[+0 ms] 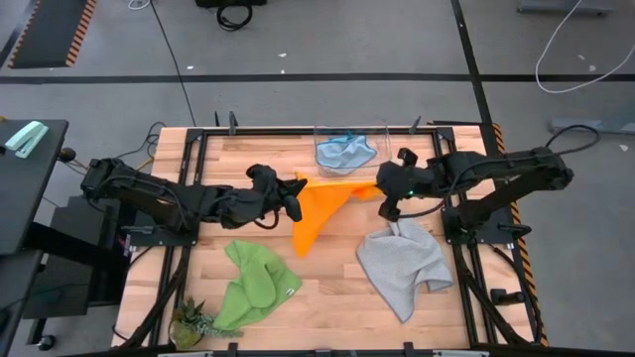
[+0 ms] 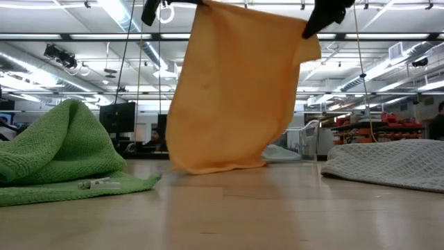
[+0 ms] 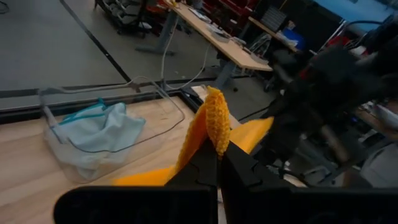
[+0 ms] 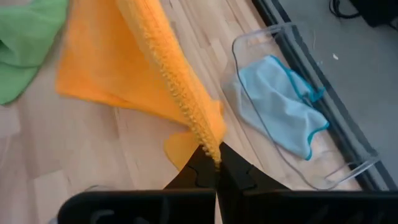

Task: Fold microfiber towels
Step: Fold the orange microfiber cloth

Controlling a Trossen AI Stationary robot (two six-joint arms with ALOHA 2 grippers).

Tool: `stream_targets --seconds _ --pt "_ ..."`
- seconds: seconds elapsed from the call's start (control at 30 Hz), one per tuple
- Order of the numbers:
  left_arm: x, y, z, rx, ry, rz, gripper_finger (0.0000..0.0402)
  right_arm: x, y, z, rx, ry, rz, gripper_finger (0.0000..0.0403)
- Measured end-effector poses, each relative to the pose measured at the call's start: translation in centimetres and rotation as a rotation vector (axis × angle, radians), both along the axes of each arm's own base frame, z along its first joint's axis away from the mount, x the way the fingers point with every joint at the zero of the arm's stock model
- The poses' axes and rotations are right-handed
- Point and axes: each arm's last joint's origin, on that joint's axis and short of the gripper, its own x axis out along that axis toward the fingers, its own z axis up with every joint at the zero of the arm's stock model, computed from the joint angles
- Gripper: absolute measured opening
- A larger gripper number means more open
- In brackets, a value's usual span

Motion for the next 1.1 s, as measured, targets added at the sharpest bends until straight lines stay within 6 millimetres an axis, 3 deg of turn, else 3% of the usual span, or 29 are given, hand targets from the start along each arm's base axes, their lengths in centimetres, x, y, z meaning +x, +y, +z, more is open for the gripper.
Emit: stream_targets --seconds 0.2,0.5,0.83,1.1 --pt "-0.1 0.0 -0.3 0.012 0.033 0.005 0.0007 1.3 0.2 2.5 -0.029 0.066 0.063 0.0" --pt "-0.2 0.0 -0.8 0.08 0.15 -0.06 0.0013 4.1 0.8 0.8 -0.022 0.223 0.189 0.0" --pt "-0.5 0.1 -1.6 0.194 0.311 -0.11 0.0075 3.8 0.3 1.4 -0.028 0.188 0.186 0.0" --pt "-0.8 1.3 -2.8 0.413 0.615 -0.285 0.0098 3.8 -0.1 1.5 -0.017 0.178 0.183 0.0"
